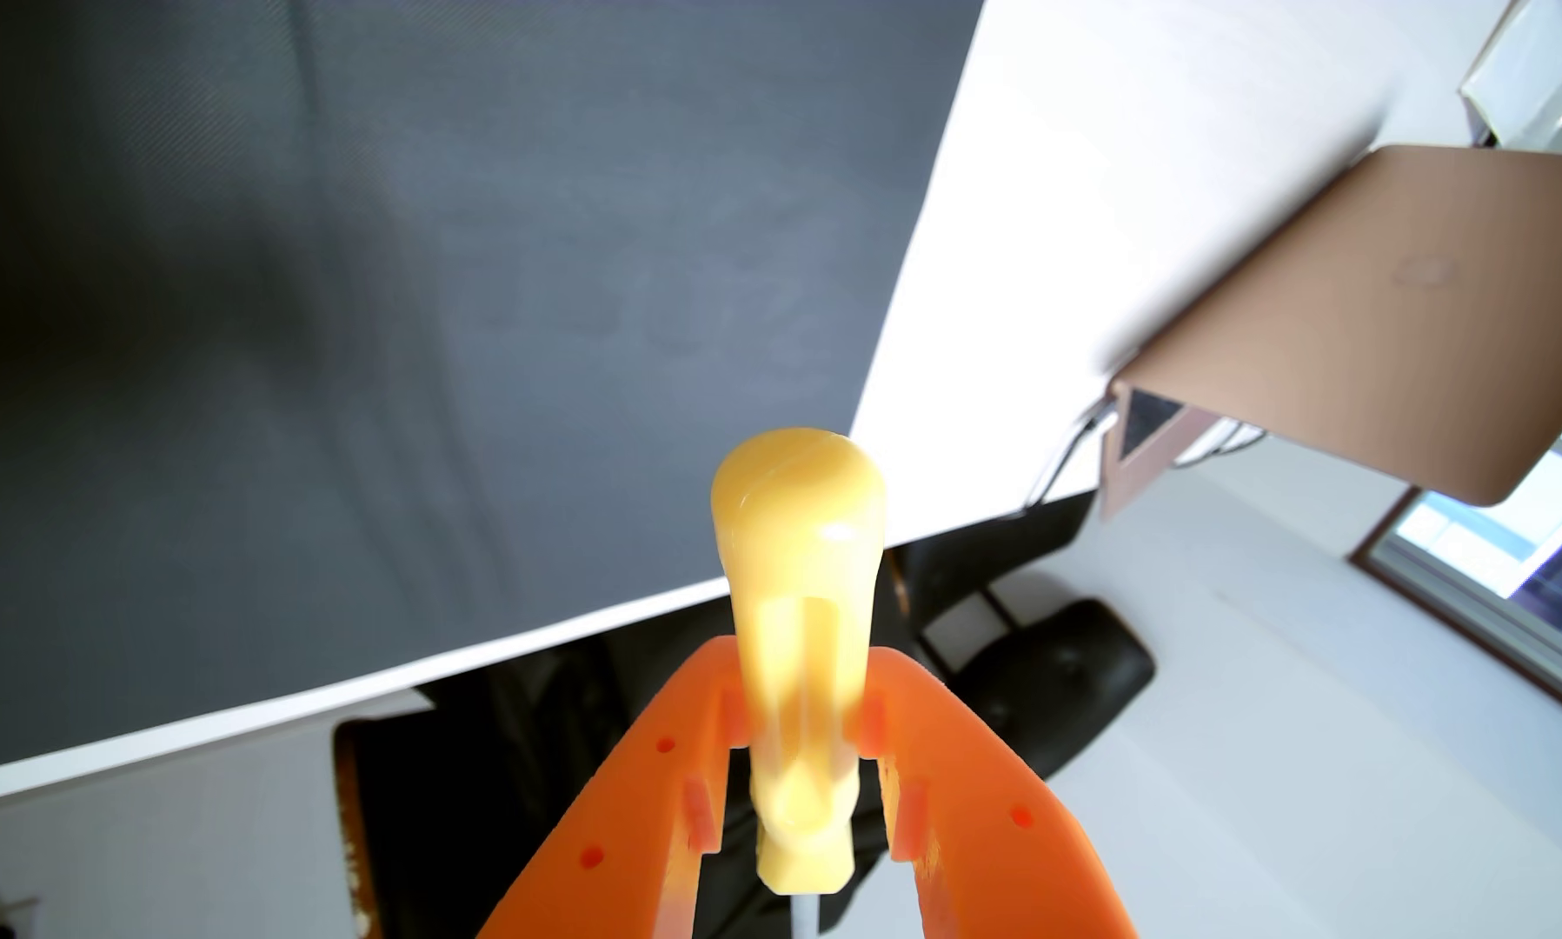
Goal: Grab the yellow screwdriver
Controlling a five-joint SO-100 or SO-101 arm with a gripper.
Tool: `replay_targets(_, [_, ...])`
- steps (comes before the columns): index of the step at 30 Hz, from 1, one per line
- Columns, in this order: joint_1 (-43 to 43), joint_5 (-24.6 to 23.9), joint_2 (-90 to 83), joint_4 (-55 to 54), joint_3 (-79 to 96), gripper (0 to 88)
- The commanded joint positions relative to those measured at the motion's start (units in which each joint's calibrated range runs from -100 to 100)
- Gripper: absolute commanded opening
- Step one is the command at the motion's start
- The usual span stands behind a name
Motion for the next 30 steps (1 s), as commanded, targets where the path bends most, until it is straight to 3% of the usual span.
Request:
replay_targets(1, [0.0,-0.3,-2.0,-0.3,-0.2,1.1])
replay_targets(30, [0.2,-0.2,-2.0,-0.5,2.4,1.2])
